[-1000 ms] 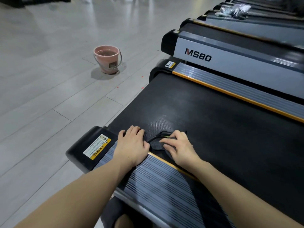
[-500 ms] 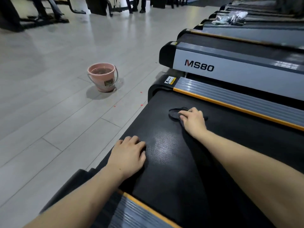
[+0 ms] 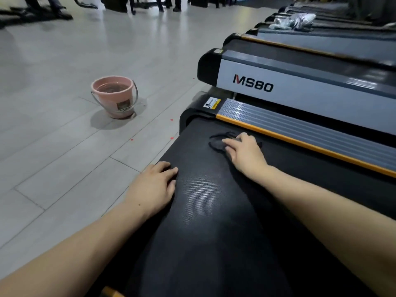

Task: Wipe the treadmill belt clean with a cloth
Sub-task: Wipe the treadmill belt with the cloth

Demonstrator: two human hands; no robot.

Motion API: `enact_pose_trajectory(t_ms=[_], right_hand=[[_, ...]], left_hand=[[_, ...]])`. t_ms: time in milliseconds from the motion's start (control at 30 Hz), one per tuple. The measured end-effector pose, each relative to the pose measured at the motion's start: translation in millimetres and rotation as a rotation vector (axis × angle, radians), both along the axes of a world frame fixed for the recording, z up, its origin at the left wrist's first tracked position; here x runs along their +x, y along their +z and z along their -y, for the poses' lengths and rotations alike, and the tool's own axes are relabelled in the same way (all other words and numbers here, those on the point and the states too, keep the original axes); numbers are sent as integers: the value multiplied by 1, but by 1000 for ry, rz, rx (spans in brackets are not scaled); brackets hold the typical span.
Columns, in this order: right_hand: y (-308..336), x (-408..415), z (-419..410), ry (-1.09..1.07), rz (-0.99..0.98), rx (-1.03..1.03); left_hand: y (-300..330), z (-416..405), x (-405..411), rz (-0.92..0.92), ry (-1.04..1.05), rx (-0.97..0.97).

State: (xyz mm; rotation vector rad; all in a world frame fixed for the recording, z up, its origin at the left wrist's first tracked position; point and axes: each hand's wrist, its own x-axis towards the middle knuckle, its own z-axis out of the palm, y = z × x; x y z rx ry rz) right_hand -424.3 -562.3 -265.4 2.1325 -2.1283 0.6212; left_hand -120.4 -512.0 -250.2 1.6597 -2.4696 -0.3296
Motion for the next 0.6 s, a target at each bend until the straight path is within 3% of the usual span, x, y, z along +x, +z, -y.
enact_pose_trajectory(t_ms=[100,200,367,467,600], right_hand=[[2,-23,44,-248,54,53],[3,0,27,-255,103,65],[-5,57,-62,189,70,-7],[-8,49,-55,309,59,-5],[0,21,39,-47,28,-34]], left_hand=[[0,-2,4,-32,0,37],[0,-7,6,-71,-10,70],[0,-16,15,-76,-11,88],[-2,-25,23,-28,-12,96],[1,-27,26,2,-12,120]])
